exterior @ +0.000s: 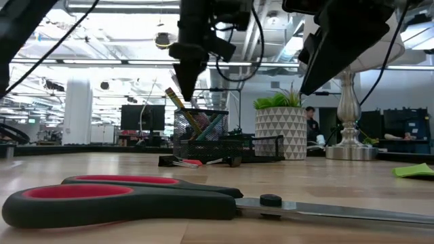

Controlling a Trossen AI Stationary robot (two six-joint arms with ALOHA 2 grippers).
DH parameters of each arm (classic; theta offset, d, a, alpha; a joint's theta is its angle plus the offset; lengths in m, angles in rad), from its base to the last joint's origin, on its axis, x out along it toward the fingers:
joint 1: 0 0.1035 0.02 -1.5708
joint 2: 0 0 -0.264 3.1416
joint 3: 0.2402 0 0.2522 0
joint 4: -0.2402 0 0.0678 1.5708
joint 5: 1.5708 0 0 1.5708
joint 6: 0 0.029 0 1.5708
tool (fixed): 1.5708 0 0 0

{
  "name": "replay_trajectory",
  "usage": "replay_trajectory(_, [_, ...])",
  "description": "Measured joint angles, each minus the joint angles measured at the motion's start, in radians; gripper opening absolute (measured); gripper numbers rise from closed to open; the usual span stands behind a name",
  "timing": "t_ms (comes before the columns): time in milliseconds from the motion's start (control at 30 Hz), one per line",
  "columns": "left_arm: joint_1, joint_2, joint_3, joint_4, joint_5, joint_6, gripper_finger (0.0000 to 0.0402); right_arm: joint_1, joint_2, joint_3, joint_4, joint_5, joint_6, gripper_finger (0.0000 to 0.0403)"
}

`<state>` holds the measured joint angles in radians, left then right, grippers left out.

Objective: Pick and place office supplies into organizer
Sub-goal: Put the light purple pen into the black desk organizer, then put the left black binder clip into the black desk organizer

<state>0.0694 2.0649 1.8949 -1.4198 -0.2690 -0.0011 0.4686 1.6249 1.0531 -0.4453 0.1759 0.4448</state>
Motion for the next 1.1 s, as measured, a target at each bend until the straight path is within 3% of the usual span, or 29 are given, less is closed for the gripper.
replay_trajectory(300, [-0.001, 0.067, 0.021, 0.006, 0.021, 0.075, 0.0061, 0.003, 0.000, 0.000, -0.023, 0.009, 0.000, 0.0065])
replay_trajectory(533, [-0.001, 0.059, 0.022, 0.092, -0.028, 0.118, 0.0063, 0.002, 0.000, 0.000, -0.023, 0.010, 0.001, 0.0065])
replay_trajectory(967, [-0.013, 0.060, 0.024, 0.088, -0.033, 0.071, 0.0064, 0.002, 0.000, 0.000, -0.023, 0.009, 0.001, 0.0065])
replay_trajectory(1100, [-0.033, 0.063, 0.105, 0.019, -0.007, 0.029, 0.0059, 0.002, 0.000, 0.000, -0.022, 0.009, 0.001, 0.0065])
